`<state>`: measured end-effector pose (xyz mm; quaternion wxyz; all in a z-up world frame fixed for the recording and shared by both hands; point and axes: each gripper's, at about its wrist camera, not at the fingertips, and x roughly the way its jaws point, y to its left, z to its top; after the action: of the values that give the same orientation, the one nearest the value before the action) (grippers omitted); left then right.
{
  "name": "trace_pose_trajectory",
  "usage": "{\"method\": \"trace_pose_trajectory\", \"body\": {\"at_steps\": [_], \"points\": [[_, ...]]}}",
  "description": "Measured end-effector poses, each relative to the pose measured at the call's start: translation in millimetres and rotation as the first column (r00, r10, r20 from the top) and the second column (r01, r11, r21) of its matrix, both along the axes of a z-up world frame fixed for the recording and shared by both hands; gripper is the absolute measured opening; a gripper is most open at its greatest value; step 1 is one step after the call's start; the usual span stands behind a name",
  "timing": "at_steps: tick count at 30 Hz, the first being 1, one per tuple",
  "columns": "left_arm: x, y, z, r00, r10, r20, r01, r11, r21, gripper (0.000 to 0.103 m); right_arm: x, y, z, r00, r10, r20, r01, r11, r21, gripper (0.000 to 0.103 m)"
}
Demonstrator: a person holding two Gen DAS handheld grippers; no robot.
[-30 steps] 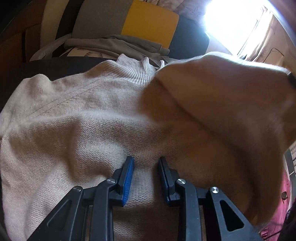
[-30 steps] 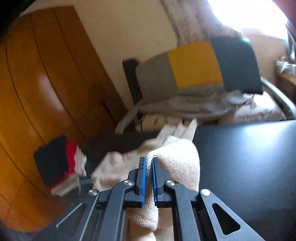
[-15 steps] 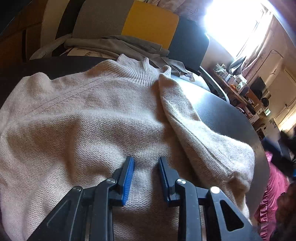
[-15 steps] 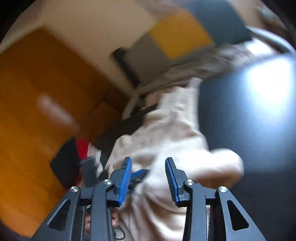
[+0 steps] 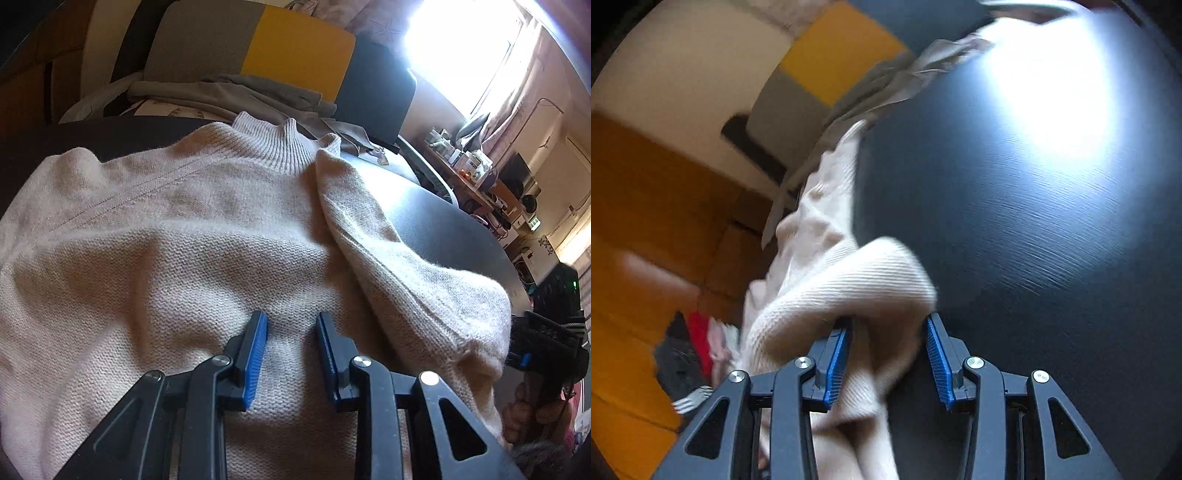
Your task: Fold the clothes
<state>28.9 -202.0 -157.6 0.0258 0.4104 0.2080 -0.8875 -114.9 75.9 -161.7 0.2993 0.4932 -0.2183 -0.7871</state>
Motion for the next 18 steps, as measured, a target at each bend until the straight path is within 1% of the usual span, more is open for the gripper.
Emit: {"method": "trace_pose_trajectory", "body": {"at_steps": [1,2,3,4,6,8,11,12,13,14,15,16,18], "points": [[0,0,0,1.000,0.002,-0.001,-0.002,1.000,0.001,0.027,-1,-14,1,0.999,0.024,-0.035,-0.023,0.999,0.046,0.038],[1,0,0,1.000,0.004,-0.002,-0.004,1.000,0.004,0.027,-1,-26,4,0.997,0.041,-0.071,-0.033,0.994,0.104,0.020],[1,0,0,1.000,0.005,-0.002,-0.005,1.000,0.010,0.027,0,-33,2,0.995,0.055,-0.080,-0.043,0.990,0.137,0.007],[1,0,0,1.000,0.006,-0.001,-0.006,1.000,0.015,0.027,1,-40,3,0.993,0.066,-0.098,-0.048,0.983,0.175,0.007],[2,0,1,1.000,0.008,0.000,-0.008,1.000,0.026,0.027,2,-46,16,0.978,0.082,-0.191,-0.025,0.959,0.283,0.007],[2,0,1,1.000,0.010,0.001,-0.011,0.999,0.036,0.027,7,-43,39,0.953,0.104,-0.286,0.002,0.937,0.349,0.007],[3,0,2,1.000,0.014,0.003,-0.014,0.999,0.052,0.027,19,-30,89,0.892,0.142,-0.429,0.067,0.898,0.435,0.007],[2,0,2,1.000,0.013,0.008,-0.013,0.998,0.058,0.027,23,-28,103,0.868,0.161,-0.469,0.089,0.880,0.467,0.007],[1,2,4,1.000,0.012,0.020,-0.013,0.999,0.051,0.027,27,-26,118,0.843,0.182,-0.507,0.113,0.861,0.497,0.004],[1,6,7,0.999,0.014,0.032,-0.015,1.000,0.027,0.027,32,-24,133,0.811,0.204,-0.548,0.149,0.834,0.531,0.000],[0,11,10,0.999,0.011,0.041,-0.011,1.000,-0.005,0.027,36,-22,148,0.769,0.222,-0.599,0.217,0.791,0.572,0.000],[0,17,12,0.999,0.000,0.044,0.001,0.999,-0.038,0.028,35,-20,161,0.749,0.216,-0.626,0.259,0.774,0.578,0.000],[-1,22,13,0.999,-0.010,0.044,0.014,0.997,-0.079,0.028,33,-14,185,0.709,0.208,-0.674,0.338,0.739,0.583,0.000]]}}
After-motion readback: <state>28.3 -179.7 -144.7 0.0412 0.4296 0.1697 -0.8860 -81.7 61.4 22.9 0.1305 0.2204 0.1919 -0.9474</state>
